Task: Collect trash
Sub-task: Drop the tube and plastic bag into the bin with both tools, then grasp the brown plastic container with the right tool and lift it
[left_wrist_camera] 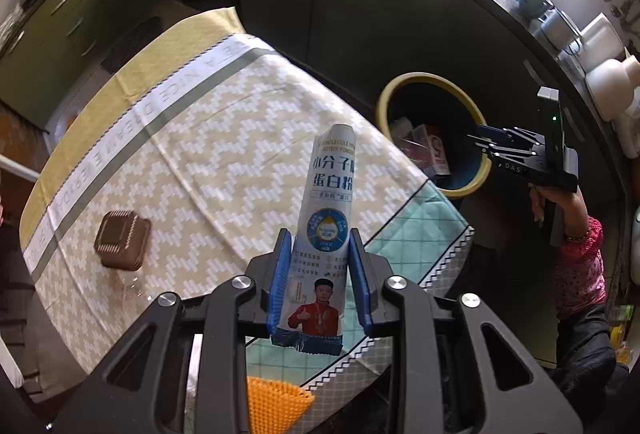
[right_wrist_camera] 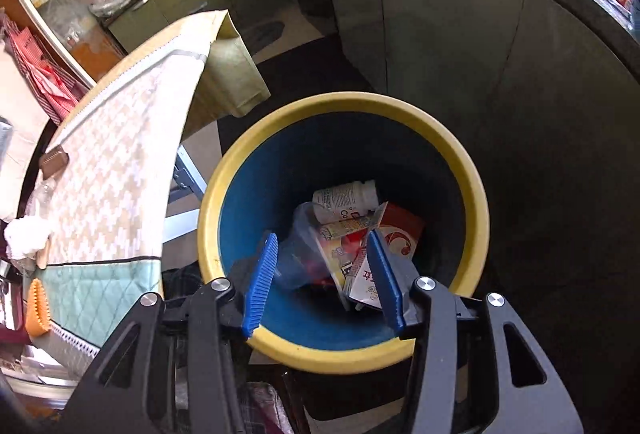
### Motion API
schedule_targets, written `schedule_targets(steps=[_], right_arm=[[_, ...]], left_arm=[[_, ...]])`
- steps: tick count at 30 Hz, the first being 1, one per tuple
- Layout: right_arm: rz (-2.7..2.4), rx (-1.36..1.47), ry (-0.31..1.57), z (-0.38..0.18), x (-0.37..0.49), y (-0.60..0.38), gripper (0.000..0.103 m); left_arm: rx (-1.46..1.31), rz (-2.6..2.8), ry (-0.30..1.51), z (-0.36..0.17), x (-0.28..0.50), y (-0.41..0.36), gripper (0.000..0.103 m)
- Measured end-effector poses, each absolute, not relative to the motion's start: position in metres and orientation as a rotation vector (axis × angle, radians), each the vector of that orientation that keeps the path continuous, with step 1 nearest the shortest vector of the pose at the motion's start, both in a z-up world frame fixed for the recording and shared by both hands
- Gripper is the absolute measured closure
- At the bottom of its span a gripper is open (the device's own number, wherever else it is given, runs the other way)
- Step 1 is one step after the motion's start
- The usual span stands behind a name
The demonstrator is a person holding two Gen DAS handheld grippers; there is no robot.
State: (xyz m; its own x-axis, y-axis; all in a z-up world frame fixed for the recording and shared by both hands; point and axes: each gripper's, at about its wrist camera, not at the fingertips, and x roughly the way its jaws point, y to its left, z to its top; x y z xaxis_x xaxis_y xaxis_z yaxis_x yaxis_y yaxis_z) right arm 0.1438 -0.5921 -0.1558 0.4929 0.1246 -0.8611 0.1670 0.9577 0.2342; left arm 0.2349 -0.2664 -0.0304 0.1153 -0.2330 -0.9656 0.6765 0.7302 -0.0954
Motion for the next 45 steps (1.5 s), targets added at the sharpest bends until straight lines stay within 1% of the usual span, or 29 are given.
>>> schedule_targets(steps=[8, 15, 18, 20, 22, 23, 28, 31, 37, 39, 42, 45], right_arm=[[-0.074, 0.317, 0.946, -0.116, 0.066, -0.615, 0.055], [-0.136, 0.365, 0.923, -0.104, 0.009, -0.635, 0.055], [-0.143, 0.366, 0.921, -0.101, -0.002, -0.639, 0.055], [-0.141, 0.365, 0.915, -0.097, -0.007, -0.64, 0.055], [-0.134, 0.354, 0.913, -0.094, -0.009, -0.637, 0.055], [-0.129, 0.346, 0.913, -0.093, -0.01, -0.635, 0.055], [-0.076, 0.302, 0.91, -0.085, 0.002, -0.614, 0.055], [-0.006, 0.269, 0.914, -0.08, 0.018, -0.592, 0.055], [0.209, 0.189, 0.945, -0.07, 0.076, -0.524, 0.055], [0.308, 0.154, 0.954, -0.063, 0.107, -0.488, 0.054], [0.459, 0.078, 0.968, -0.056, 0.153, -0.421, 0.053], [0.626, 0.047, 1.017, -0.057, 0.203, -0.349, 0.053]], left_arm=[[0.491, -0.899, 1.301, -0.059, 0.218, -0.386, 0.075], [0.556, -0.956, 1.356, -0.113, 0.217, -0.489, 0.075], [0.58, -0.95, 1.357, -0.132, 0.217, -0.522, 0.072], [0.587, -0.945, 1.357, -0.139, 0.216, -0.535, 0.061], [0.591, -0.945, 1.354, -0.141, 0.214, -0.539, 0.059], [0.589, -0.949, 1.355, -0.139, 0.213, -0.538, 0.054], [0.558, -0.948, 1.329, -0.115, 0.21, -0.501, 0.053], [0.518, -0.921, 1.301, -0.085, 0.211, -0.449, 0.053], [0.388, -0.755, 1.22, -0.02, 0.212, -0.304, 0.052], [0.341, -0.667, 1.191, -0.004, 0.211, -0.248, 0.049], [0.266, -0.523, 1.157, 0.01, 0.211, -0.169, 0.046], [0.187, -0.423, 1.168, 0.009, 0.208, -0.102, 0.045]])
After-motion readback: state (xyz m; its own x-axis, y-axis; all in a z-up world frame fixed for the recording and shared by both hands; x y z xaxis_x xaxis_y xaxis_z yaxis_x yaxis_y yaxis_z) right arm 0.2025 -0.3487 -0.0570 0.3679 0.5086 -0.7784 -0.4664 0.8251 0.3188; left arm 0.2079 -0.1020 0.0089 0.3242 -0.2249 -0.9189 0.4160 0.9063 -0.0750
